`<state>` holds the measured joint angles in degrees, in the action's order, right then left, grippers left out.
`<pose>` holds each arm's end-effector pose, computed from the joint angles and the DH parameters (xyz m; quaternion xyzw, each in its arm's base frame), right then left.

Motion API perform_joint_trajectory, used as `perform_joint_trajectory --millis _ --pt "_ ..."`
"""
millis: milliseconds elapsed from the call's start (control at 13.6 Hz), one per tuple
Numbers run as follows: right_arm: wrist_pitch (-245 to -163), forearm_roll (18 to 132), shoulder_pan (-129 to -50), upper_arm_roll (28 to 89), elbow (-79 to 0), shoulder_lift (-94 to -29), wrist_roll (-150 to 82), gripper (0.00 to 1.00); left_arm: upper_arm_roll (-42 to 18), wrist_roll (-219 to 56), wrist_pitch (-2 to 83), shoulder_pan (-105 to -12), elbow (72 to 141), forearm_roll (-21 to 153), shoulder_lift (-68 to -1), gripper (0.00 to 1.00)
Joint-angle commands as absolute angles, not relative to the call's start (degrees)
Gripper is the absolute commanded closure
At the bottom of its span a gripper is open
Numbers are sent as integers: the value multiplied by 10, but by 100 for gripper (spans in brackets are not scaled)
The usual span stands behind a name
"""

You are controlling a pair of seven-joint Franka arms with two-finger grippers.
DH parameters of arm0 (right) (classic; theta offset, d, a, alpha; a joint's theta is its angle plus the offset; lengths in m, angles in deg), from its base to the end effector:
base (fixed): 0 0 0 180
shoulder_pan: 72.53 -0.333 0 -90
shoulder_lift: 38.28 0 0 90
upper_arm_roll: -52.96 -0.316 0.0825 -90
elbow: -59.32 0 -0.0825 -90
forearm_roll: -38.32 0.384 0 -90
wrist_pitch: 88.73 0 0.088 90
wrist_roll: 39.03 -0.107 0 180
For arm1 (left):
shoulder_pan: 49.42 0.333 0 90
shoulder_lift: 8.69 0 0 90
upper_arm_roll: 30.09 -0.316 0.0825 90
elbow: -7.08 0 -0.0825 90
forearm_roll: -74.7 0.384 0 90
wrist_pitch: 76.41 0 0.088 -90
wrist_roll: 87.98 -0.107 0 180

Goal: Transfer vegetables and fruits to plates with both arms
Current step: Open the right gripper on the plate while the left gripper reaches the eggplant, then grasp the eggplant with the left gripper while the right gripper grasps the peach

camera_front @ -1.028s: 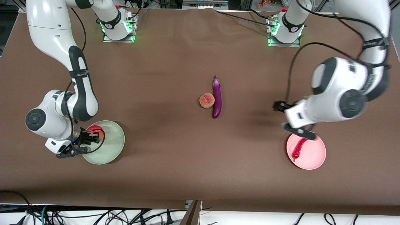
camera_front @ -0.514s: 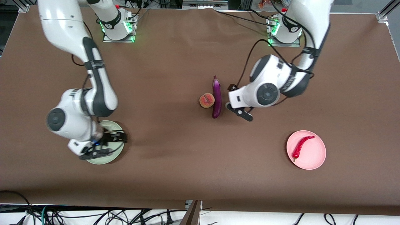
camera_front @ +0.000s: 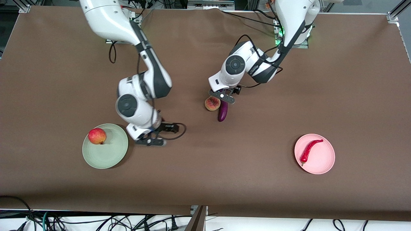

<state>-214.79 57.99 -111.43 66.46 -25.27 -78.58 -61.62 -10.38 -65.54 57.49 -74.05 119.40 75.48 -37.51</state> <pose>0.6327 0.3471 0.2740 -0.9966 0.0451 0.0061 0.0689 0.4383 -0.4197 0.2222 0.9796 -0.1786 -0.0833 0.0383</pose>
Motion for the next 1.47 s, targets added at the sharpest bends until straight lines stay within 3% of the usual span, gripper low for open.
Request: perform_joint_trajectory --millis 0,73,220,440,514,1101,1394 --pt "-2155 585 -1127 669 -256 -785 -638 0 -106 -641 612 -736 1197 790 -396 1" --pt "-2155 585 -1128 669 -256 -785 -638 0 -106 -641 618 -736 1198 791 -404 2" --pt "-2152 586 -1131 668 -256 -785 -637 0 -106 -641 621 -737 1197 791 -414 18" --pt "-2152 585 -1147 668 -256 -785 -637 0 -107 -640 619 -735 1197 792 -412 88" --pt "-2154 585 -1154 668 -256 -786 -638 0 -107 -641 618 -734 1196 792 -409 100" --pt "-2162 585 -1232 668 -260 -796 -701 0 -129 -645 452 -657 1181 828 -292 100" --pt "-2157 580 -1263 668 -275 -803 -702 0 -183 -697 389 -631 1110 829 -282 100"
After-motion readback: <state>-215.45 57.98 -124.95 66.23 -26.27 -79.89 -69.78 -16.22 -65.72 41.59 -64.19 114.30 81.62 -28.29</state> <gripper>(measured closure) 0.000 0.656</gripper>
